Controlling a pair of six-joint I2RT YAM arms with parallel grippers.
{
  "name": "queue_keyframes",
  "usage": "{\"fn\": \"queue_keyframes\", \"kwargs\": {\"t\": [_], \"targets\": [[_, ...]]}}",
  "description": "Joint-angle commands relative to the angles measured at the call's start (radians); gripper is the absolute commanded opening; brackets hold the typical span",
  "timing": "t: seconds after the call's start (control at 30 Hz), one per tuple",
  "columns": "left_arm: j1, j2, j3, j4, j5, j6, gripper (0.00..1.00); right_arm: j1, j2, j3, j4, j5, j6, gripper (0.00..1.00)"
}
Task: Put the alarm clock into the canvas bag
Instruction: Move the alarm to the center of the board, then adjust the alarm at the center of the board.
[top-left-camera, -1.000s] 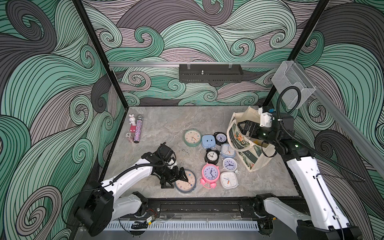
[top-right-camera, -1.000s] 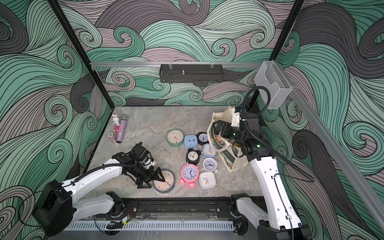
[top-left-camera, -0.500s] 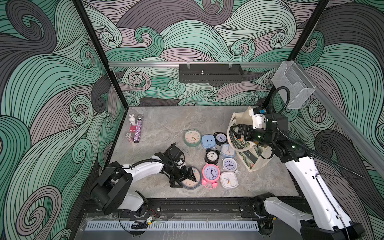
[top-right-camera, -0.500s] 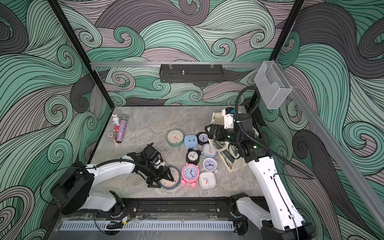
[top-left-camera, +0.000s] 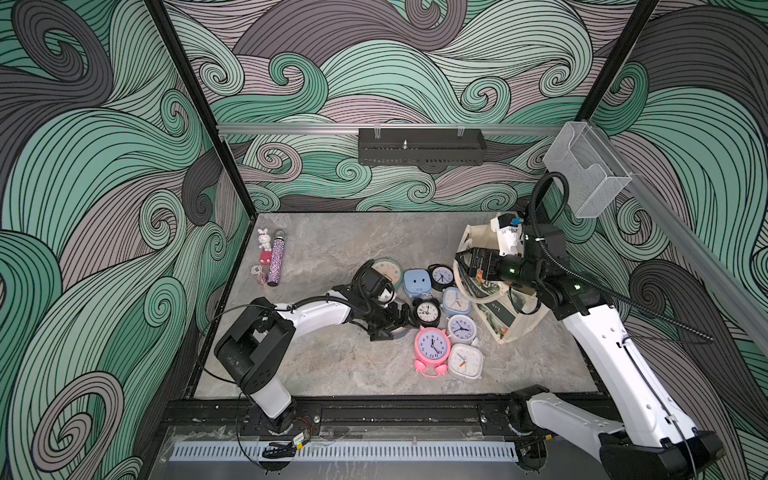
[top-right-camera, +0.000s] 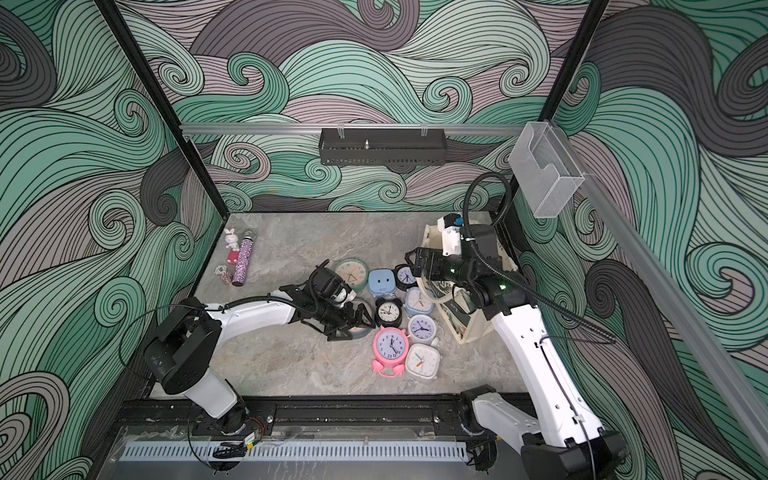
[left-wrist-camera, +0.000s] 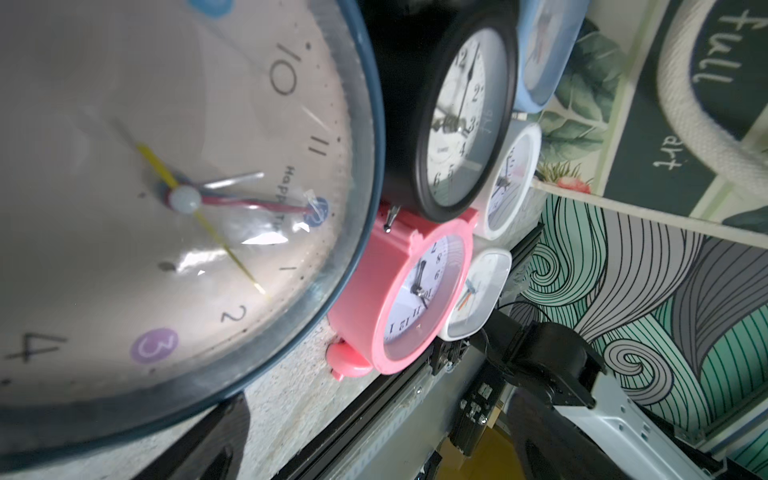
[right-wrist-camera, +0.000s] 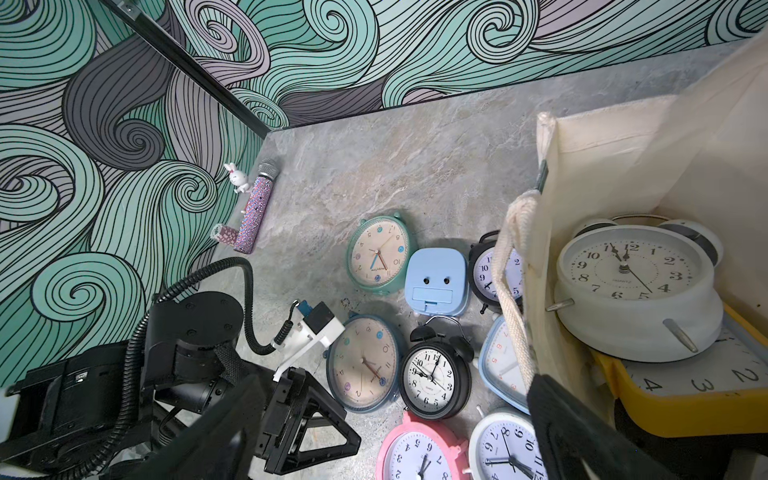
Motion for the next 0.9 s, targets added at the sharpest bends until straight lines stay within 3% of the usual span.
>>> {"fn": "queue_keyframes", "kwargs": {"t": [0.0,0.17,0.27,0.4,0.53,0.87], "targets": [[-0.005,-0.05,0.055,-0.148,-0.068,0.128,0.99,0.023,0.001,-0.015,0.023,0.001,-0.013,1.0],[0.011,-0.201,0.072,-0.421,-0.252,0.317,0.99,0.095,0.011,-0.048,0.055,0.022,-0.002,1.0],[0.036,-0.246,0.06,-0.449,-0.339,0.364,0.99,0.15,0.021,-0.079,0.069,0.039,0.003,1.0],[0.086,-0.201,0.068,-0.407,-0.299,0.372,0.99,0.21,0.043,-0.131,0.076,0.057,0.018,1.0],[0.14,-0.056,0.138,-0.42,-0.26,0.389,0.97,0.24,0.058,-0.192,0.108,0.044,0.045,1.0],[0.168,0.122,0.241,-0.361,-0.259,0.434,0.97,0.249,0.06,-0.233,0.132,0.021,0.057,1.0]]}}
